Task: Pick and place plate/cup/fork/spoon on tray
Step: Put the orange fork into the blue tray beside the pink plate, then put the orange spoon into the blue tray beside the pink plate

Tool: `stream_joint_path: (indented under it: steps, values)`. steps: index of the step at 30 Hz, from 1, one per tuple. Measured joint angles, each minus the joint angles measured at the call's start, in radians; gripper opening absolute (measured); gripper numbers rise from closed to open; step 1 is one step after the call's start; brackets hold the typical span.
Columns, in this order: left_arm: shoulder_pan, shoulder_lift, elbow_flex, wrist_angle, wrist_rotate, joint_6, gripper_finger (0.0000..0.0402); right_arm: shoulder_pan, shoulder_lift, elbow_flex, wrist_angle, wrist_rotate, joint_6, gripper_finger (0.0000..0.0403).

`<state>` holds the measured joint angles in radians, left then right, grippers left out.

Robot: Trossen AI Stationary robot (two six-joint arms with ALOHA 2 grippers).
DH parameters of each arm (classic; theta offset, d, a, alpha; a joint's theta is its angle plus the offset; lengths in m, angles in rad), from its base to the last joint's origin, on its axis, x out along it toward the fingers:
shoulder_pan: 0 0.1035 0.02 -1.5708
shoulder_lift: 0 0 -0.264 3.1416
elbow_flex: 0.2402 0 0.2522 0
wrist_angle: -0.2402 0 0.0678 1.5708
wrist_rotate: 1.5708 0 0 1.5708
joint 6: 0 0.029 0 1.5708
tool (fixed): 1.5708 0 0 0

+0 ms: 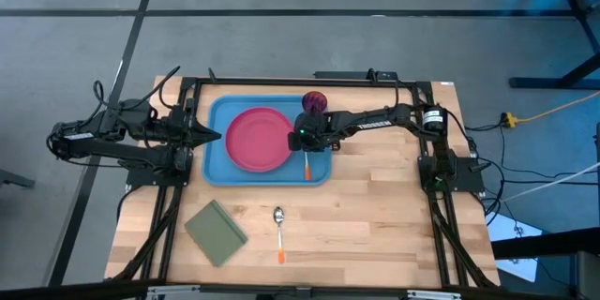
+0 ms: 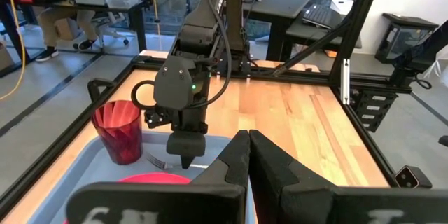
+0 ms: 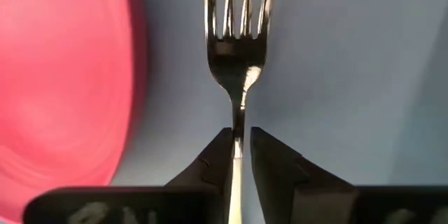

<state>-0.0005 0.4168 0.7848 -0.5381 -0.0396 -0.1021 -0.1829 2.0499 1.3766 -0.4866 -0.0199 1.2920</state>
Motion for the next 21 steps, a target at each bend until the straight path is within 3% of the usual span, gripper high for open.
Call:
stream_joint_path:
  steps: [12,17,21]
  values:
    - [0.0,0.0,0.0,0.0,0.0,0.0,0.0,0.0,0.0,0.022,-0.046,0.004,-0.014,0.0068]
    - [0.0,0.0,0.0,0.0,0.0,0.0,0.0,0.007,0.0,0.138,-0.18,0.063,-0.075,0.0068]
    - [0.0,0.0,0.0,0.0,0.0,0.0,0.0,0.048,0.0,0.269,-0.337,0.172,-0.165,0.0068]
